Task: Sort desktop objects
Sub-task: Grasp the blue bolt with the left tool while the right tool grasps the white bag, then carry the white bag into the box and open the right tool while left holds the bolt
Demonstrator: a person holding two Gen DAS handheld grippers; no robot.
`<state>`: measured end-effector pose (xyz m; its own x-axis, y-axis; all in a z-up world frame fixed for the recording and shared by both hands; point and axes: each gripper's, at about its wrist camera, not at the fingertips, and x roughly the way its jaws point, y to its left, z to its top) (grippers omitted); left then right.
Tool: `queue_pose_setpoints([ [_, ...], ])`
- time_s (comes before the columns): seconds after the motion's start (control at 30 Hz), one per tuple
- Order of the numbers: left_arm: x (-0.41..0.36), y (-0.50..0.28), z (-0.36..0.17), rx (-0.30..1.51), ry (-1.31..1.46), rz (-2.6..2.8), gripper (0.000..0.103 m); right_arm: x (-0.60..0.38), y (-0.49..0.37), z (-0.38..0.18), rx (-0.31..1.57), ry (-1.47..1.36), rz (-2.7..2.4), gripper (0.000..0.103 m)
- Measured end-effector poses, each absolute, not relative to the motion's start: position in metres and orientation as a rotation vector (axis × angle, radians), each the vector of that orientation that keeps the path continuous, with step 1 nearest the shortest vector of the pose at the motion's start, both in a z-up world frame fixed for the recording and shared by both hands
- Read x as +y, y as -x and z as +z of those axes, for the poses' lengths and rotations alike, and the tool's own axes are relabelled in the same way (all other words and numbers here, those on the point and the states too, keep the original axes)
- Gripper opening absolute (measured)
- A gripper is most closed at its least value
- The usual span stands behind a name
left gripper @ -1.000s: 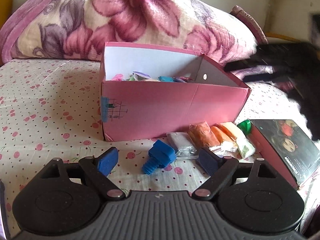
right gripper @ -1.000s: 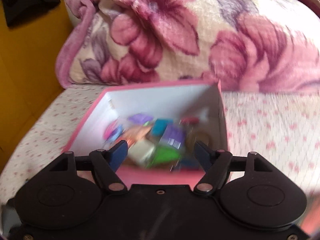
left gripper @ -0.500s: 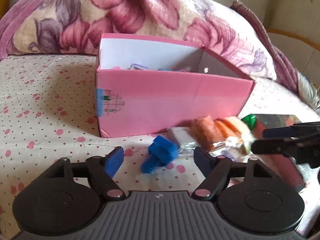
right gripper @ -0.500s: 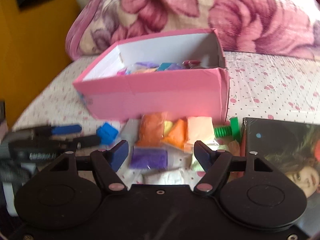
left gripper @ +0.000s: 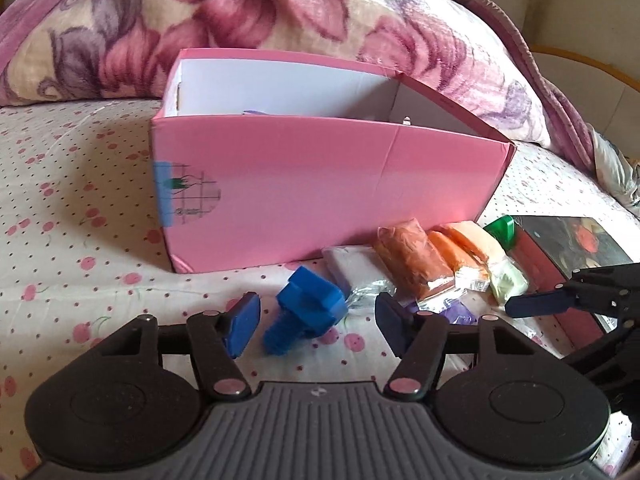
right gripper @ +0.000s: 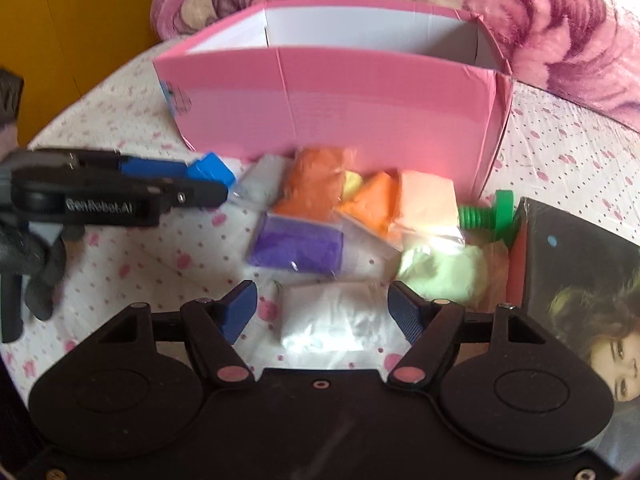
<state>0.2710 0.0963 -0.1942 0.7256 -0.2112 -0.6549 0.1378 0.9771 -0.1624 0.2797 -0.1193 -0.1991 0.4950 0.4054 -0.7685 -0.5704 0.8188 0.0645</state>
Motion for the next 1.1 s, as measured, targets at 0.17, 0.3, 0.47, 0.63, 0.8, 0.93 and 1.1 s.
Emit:
queue_pose_setpoints([
  [0.17,0.088,-0.276,-0.197,0.751,0.051,-0.185,0.041,-0.119,-0.28,-0.206,0.881,0.237,0.593,0.074],
  [0.3,0.085,-0.275,-0.194,0.759,0.024,-0.191,0.039,-0.122,-0.28,-0.207,0.875,0.232,0.599,0.069],
  [0.47,0.087,-0.271,-0.181,0.736,0.03,-0.195,0.039,-0.132,-0.28,-0.204,0.88,0.191,0.603,0.051],
  [0.63,0.087,-0.266,-0.17,0.718,0.031,-0.196,0.039,-0.137,-0.27,-0.199,0.882,0.181,0.61,0.05],
  [0.8,0.091,-0.263,-0.165,0.712,0.036,-0.193,0.039,-0.142,-0.266,-0.184,0.869,0.132,0.605,0.05],
  [0.93,0.09,-0.259,-0.16,0.698,0.034,-0.215,0.039,-0.144,-0.269,-0.164,0.842,0.087,0.597,0.05],
  [1.1,0.089,-0.255,-0.155,0.687,0.042,-0.244,0.039,-0.139,-0.276,-0.139,0.806,0.06,0.603,0.05],
])
